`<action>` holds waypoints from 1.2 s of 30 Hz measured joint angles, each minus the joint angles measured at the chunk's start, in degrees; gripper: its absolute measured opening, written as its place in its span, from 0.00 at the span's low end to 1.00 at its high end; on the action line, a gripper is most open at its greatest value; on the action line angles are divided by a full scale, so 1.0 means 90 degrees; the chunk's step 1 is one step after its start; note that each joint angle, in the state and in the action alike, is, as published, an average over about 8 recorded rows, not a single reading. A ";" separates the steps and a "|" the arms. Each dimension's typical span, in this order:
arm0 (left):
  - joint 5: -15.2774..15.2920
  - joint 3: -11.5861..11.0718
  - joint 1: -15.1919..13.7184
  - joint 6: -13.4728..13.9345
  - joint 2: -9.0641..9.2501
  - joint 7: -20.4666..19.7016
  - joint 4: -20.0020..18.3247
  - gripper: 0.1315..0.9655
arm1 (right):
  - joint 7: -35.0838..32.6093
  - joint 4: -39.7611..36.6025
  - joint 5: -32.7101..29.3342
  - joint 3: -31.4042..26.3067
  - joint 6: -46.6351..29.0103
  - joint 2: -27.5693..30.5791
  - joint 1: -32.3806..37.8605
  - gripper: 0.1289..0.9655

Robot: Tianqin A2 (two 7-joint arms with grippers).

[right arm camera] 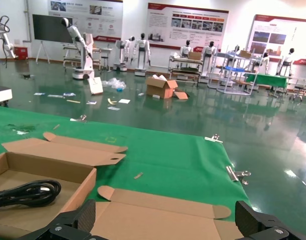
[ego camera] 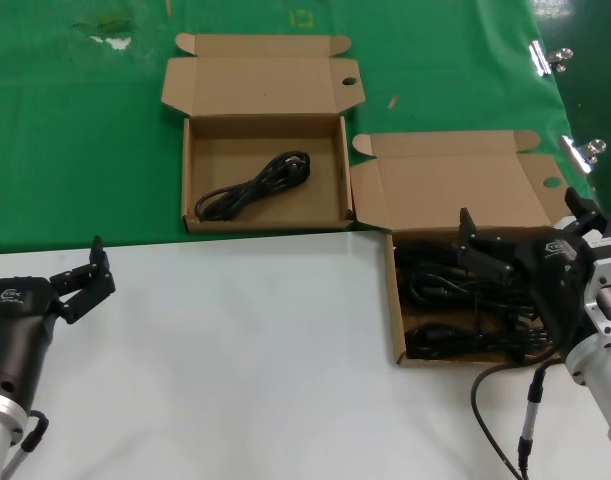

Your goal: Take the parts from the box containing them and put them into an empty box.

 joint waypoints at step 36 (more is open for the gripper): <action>0.0000 0.0000 0.0000 0.0000 0.0000 0.0000 0.0000 1.00 | 0.0000 0.0000 0.0000 0.0000 0.0000 0.0000 0.0000 1.00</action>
